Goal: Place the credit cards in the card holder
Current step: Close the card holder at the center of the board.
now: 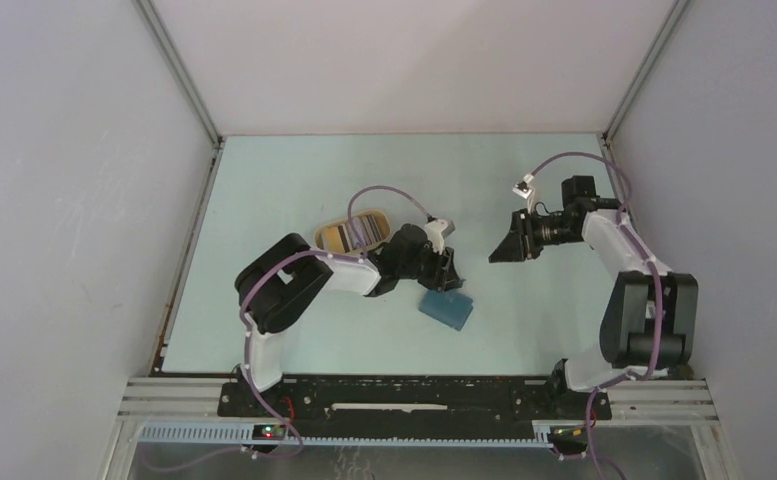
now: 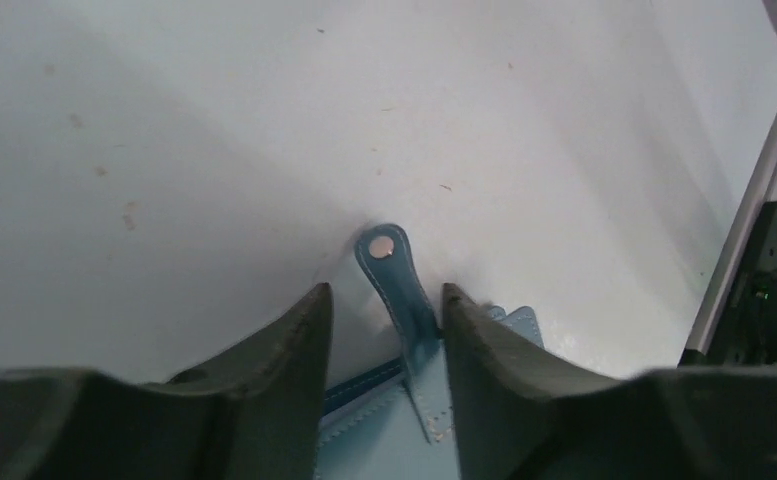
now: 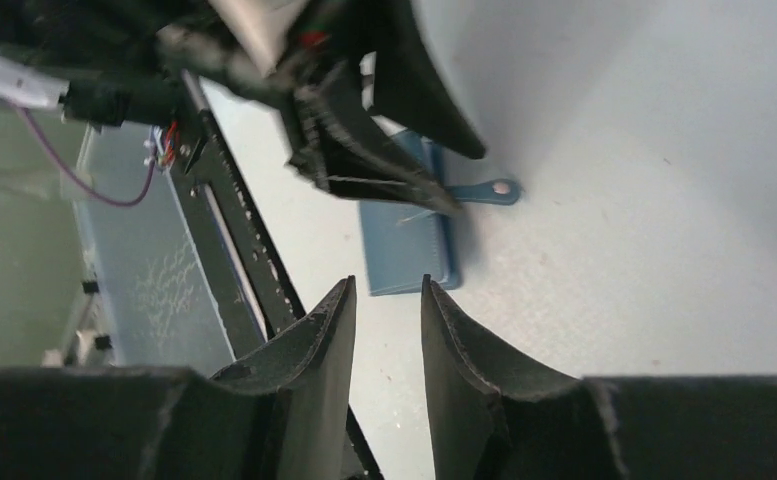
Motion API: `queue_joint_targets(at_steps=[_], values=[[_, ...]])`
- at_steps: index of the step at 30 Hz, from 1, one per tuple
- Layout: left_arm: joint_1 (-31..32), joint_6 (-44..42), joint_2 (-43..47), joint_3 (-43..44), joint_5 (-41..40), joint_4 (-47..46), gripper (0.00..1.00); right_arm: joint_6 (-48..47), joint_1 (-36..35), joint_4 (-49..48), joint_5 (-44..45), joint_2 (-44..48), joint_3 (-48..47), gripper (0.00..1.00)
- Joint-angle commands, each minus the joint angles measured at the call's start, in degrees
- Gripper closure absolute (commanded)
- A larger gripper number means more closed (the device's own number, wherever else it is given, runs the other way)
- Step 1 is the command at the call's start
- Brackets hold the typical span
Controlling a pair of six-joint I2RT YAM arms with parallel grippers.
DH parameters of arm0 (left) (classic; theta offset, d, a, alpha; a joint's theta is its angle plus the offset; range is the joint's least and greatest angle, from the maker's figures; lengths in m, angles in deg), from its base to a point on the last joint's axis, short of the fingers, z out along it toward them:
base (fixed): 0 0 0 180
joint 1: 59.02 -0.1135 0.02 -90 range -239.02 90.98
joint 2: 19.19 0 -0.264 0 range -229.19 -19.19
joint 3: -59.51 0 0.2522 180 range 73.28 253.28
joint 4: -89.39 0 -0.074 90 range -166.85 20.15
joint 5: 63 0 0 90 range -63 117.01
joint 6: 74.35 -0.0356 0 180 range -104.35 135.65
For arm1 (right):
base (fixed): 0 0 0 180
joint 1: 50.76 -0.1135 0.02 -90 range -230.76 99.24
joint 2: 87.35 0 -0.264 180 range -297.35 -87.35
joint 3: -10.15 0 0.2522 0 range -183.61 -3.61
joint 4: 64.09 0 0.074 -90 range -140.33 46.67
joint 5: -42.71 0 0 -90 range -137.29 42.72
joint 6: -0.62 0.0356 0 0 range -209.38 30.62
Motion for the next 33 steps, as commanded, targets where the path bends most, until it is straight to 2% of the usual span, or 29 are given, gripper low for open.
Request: queue_joint_targets(at_steps=[1, 5, 8, 12, 17, 19, 21, 23, 25, 28, 33], values=[[-0.9, 4.4, 6.8, -0.4, -3.2, -0.6, 0.45, -14.8, -1.9, 6.5, -8.5, 7.3, -0.1, 0.61], [-1.2, 1.7, 17.8, -4.8, -8.5, -0.4, 0.36, -20.0, -8.2, 3.0, -7.1, 12.9, 4.3, 0.59], [-1.2, -1.7, 24.8, -8.6, -12.3, 1.0, 0.33, -23.3, -15.3, -1.3, -1.9, 14.9, 7.8, 0.57], [-1.3, -6.9, 33.1, -15.3, -17.6, 2.6, 0.31, -19.6, -22.7, -6.7, 6.6, 13.3, 8.5, 0.56], [-1.8, -8.3, 42.8, -25.4, -21.6, -1.6, 0.26, -12.4, -29.3, -12.3, 20.1, 8.0, 8.5, 0.58], [-1.9, -7.1, 45.8, -29.7, -22.7, -5.0, 0.17, -10.6, -30.4, -13.1, 25.1, 5.1, 7.8, 0.58], [-2.1, -2.6, 47.7, -34.4, -26.0, -10.1, 0.01, -9.0, -30.8, -13.3, 28.7, 2.3, 6.8, 0.59], [-3.1, 1.5, 47.7, -38.3, -24.7, -16.0, 0.0, -7.8, -30.9, -12.7, 31.6, -0.5, 5.7, 0.59], [-4.7, 5.1, 45.8, -39.7, -19.4, -20.6, 0.0, -7.2, -30.9, -11.6, 33.7, -2.8, 4.8, 0.6], [-5.6, 9.3, 39.1, -37.3, -11.1, -22.5, 0.0, -7.1, -30.9, -10.5, 35.8, -5.6, 4.3, 0.61], [-5.7, 17.5, 27.2, -32.7, -3.1, -26.8, 0.0, -7.5, -30.9, -9.1, 37.2, -8.0, 3.9, 0.62]])
